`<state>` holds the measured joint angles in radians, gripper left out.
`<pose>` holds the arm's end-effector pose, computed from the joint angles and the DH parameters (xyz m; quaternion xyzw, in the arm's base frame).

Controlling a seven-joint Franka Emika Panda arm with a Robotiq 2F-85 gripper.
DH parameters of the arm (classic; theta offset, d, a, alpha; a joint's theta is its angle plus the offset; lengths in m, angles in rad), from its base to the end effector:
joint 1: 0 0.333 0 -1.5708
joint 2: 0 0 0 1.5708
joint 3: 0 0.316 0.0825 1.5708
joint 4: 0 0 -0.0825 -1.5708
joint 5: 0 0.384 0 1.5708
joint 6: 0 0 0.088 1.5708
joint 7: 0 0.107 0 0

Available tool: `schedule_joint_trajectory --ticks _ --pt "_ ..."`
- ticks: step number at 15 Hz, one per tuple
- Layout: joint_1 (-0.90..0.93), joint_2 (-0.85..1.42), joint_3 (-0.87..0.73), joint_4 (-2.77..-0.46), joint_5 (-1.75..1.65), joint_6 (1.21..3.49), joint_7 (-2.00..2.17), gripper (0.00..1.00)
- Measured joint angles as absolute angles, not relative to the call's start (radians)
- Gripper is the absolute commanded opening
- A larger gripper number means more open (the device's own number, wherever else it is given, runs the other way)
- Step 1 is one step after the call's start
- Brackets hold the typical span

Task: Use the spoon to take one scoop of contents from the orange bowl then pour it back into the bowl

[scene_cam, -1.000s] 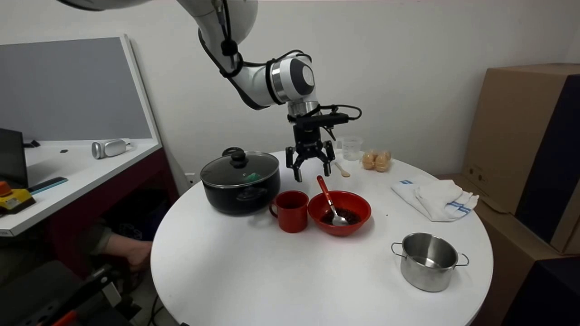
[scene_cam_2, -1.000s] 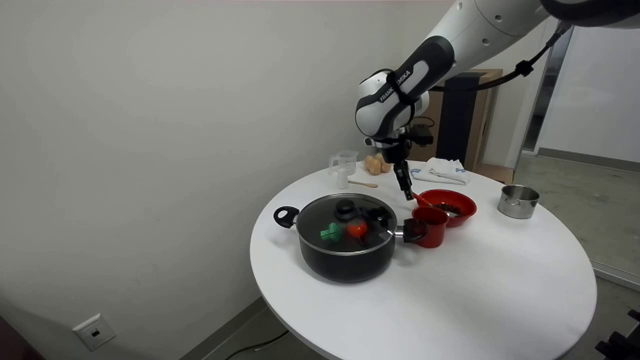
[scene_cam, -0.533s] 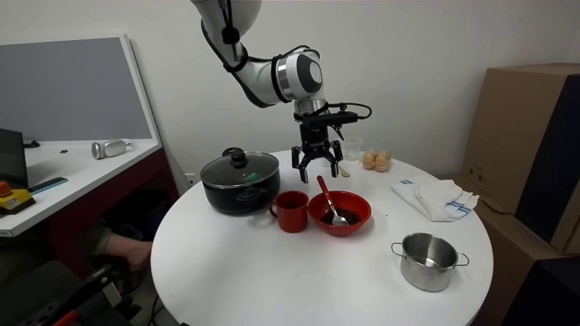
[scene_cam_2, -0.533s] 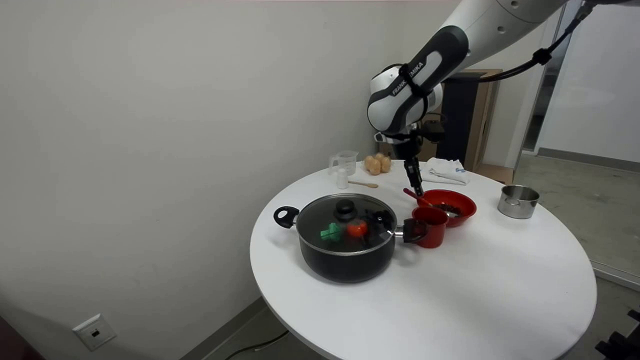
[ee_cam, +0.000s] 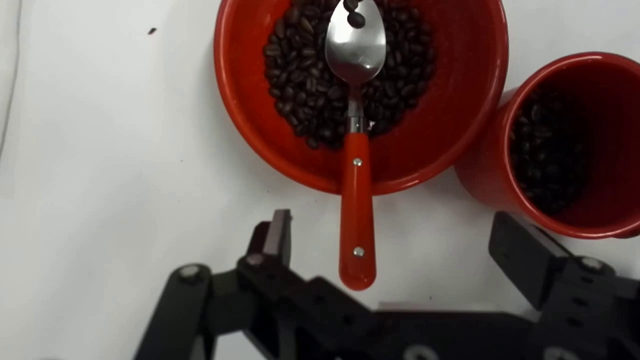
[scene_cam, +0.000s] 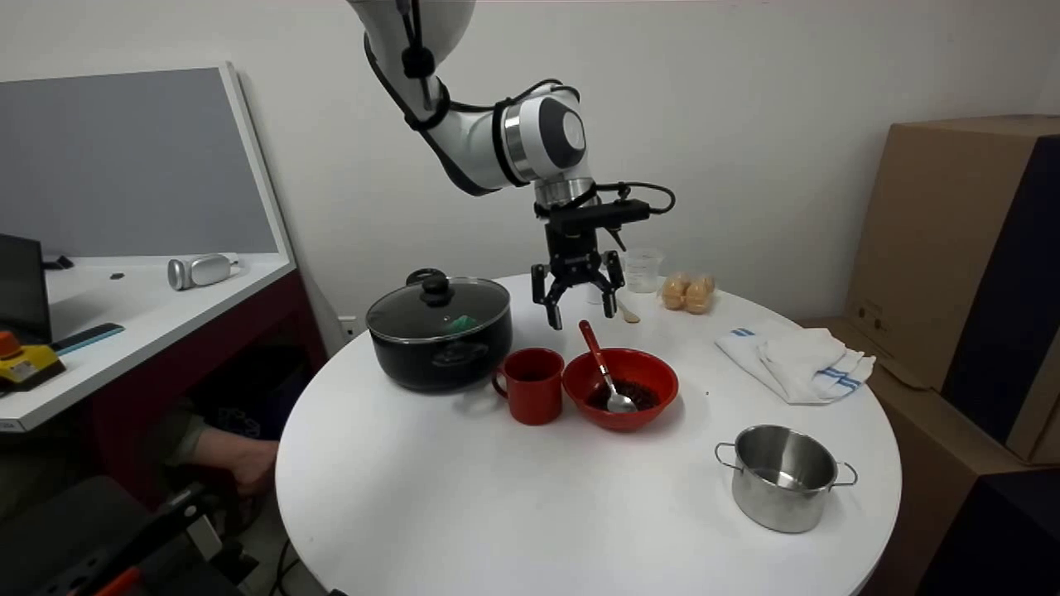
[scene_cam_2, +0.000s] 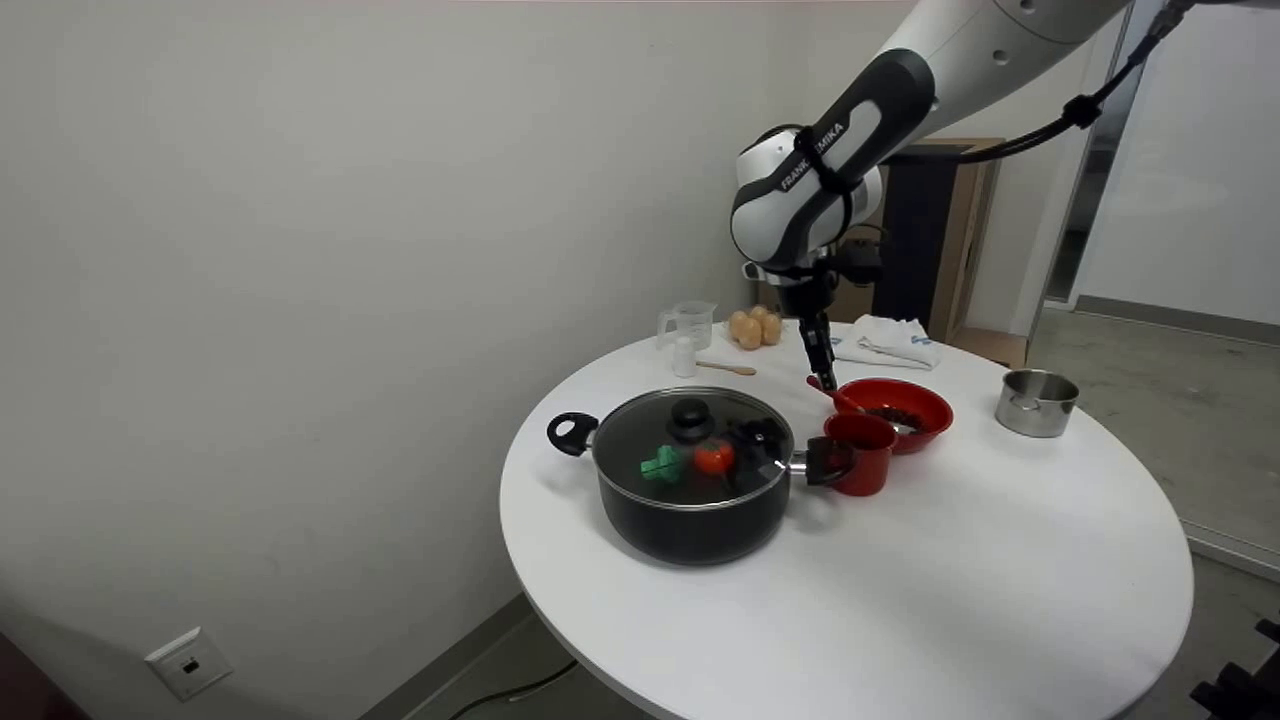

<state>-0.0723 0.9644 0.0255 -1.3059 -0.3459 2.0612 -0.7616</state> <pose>0.7175 -0.0554 0.1404 0.8874 0.4297 -0.1460 0.0808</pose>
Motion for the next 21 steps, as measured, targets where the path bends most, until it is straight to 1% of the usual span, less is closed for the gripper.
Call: schedule_joint_trajectory --ticks 1,2,8,9,10,11,12,13,14,16,17,18,19,21 --pt "-0.069 0.966 0.027 -1.306 -0.346 2.061 -0.761 0.9" --pt "-0.065 0.969 0.027 -1.306 -0.346 2.061 -0.759 0.74" --pt "-0.06 0.972 0.029 -1.314 -0.345 2.066 -0.745 0.29" --pt "-0.06 0.972 0.029 -1.316 -0.345 2.07 -0.743 0.3" --pt "-0.06 0.972 0.029 -1.32 -0.345 2.074 -0.741 0.63" --pt "-0.06 0.972 0.029 -1.323 -0.345 2.078 -0.738 0.59" --pt "-0.06 0.972 0.029 -1.325 -0.345 2.08 -0.733 0.6" --pt "-0.06 0.972 0.029 -1.327 -0.345 2.081 -0.73 0.65" --pt "-0.061 0.972 0.029 -1.328 -0.345 2.083 -0.728 0.73" --pt "-0.063 0.971 0.028 -1.329 -0.345 2.089 -0.727 0.85" --pt "-0.064 0.971 0.028 -1.329 -0.345 2.091 -0.727 0.93" --pt "-0.065 0.971 0.028 -1.33 -0.345 2.092 -0.727 0.82" --pt "-0.066 0.971 0.028 -1.33 -0.345 2.093 -0.727 0.56" --pt "-0.066 0.971 0.028 -1.331 -0.345 2.096 -0.727 0.56"
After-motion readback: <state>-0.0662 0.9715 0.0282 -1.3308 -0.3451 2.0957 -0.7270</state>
